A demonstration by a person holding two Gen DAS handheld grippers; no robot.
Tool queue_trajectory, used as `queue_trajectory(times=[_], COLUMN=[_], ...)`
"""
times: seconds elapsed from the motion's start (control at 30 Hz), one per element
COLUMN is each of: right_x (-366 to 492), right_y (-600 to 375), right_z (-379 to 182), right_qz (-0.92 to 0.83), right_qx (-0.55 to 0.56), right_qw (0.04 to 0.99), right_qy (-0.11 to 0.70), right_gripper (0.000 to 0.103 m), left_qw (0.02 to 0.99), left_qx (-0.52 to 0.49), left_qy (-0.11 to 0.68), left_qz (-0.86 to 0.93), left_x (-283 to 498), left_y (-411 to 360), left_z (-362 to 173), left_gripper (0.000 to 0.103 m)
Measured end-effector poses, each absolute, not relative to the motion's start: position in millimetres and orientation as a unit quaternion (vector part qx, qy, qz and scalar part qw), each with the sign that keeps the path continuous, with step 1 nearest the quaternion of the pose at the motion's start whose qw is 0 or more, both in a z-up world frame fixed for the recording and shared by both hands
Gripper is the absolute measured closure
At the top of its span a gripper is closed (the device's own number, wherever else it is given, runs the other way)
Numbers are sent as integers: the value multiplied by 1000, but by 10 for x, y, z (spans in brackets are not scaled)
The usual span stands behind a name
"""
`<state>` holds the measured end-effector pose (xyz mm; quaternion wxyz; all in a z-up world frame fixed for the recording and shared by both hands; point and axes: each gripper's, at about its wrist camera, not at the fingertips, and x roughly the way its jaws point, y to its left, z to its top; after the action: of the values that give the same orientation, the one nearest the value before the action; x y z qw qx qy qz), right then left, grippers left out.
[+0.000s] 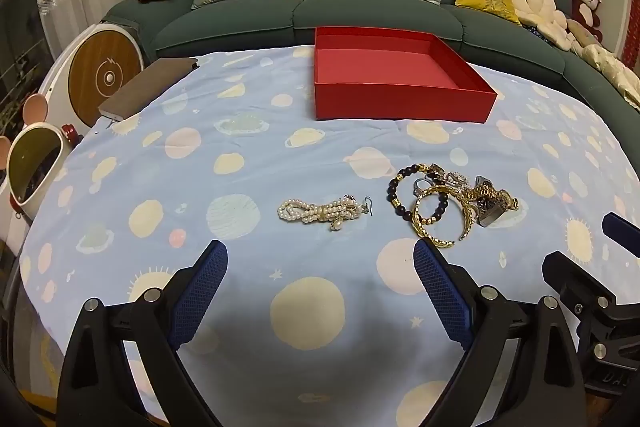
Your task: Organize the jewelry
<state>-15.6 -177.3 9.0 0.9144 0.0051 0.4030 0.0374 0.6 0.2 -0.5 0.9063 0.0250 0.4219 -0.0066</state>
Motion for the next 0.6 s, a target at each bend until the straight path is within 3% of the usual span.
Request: queue_trajectory(times=[0.6], right_x=[-182], right_y=[-1682], right_z=[94], right_qz=[40], right_qx=[5], right_qw=[915], right_qy=[400], right_gripper=[5], left_qw=[907], left_qx=[26], left_qy=[419], left_qz=[-10], left_x=[14], left_y=[-15], left_z=[-3], left_gripper=[11])
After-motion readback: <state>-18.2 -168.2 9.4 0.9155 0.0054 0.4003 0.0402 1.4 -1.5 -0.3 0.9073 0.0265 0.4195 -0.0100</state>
